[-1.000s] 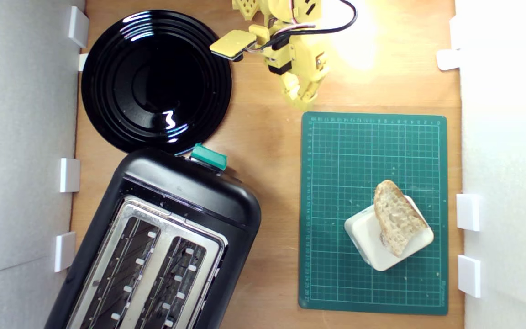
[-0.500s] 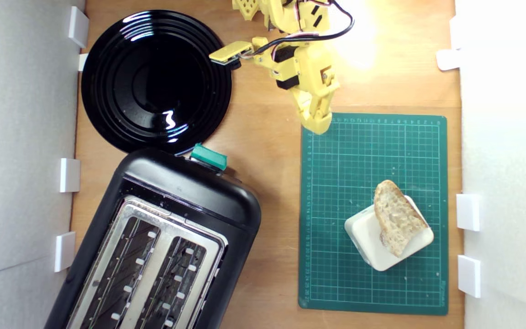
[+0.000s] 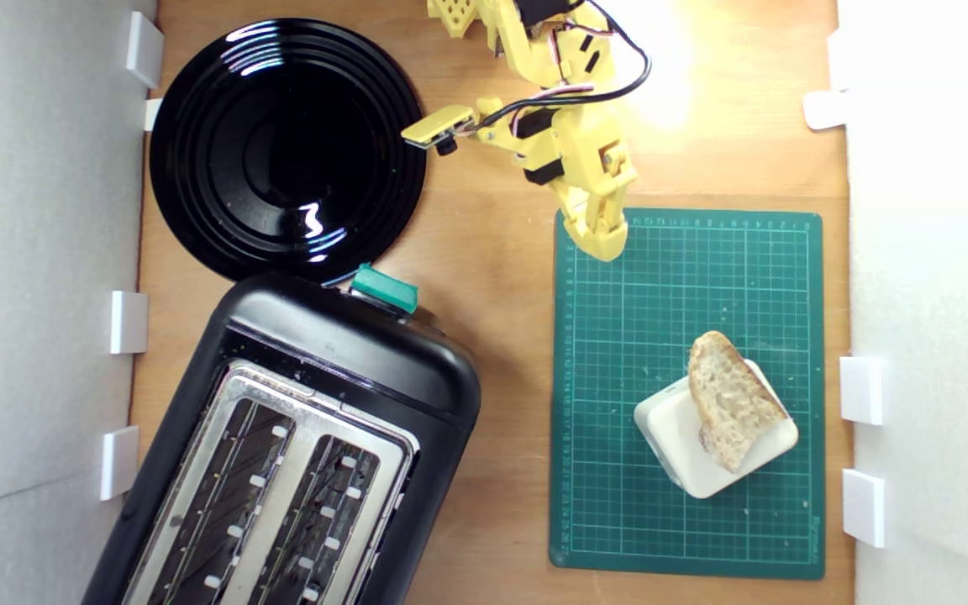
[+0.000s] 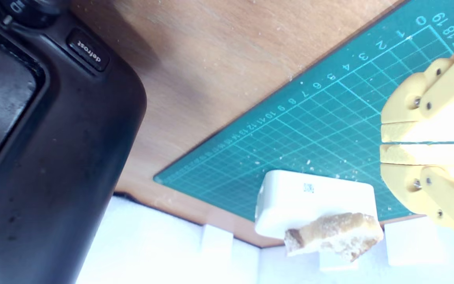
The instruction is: Pick bread and place in toaster
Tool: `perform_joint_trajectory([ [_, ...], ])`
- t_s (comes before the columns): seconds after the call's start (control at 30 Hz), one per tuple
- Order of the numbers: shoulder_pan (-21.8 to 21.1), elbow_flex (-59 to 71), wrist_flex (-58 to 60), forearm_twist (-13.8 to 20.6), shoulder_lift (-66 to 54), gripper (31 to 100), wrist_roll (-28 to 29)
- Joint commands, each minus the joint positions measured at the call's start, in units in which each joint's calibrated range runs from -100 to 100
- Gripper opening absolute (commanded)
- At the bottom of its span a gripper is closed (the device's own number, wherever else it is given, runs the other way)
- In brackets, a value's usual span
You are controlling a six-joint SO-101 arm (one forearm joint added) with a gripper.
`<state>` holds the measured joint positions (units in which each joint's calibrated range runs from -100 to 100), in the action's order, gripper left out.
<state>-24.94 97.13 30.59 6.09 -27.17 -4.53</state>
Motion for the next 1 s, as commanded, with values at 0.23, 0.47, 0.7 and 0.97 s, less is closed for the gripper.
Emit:
perform_joint_trajectory([
  [0.23, -1.49, -3.13, 24.10, 0.53, 15.53, 34.4, 0.16],
  [0.47, -4.07, -3.94, 33.66, 0.53, 22.85, 35.9, -0.26],
  [0.7, -4.15, -9.48, 34.17, 0.44, 28.25, 49.5, 0.11],
  [0.97, -4.31, -12.29, 34.17, 0.44, 32.41, 67.8, 0.11],
])
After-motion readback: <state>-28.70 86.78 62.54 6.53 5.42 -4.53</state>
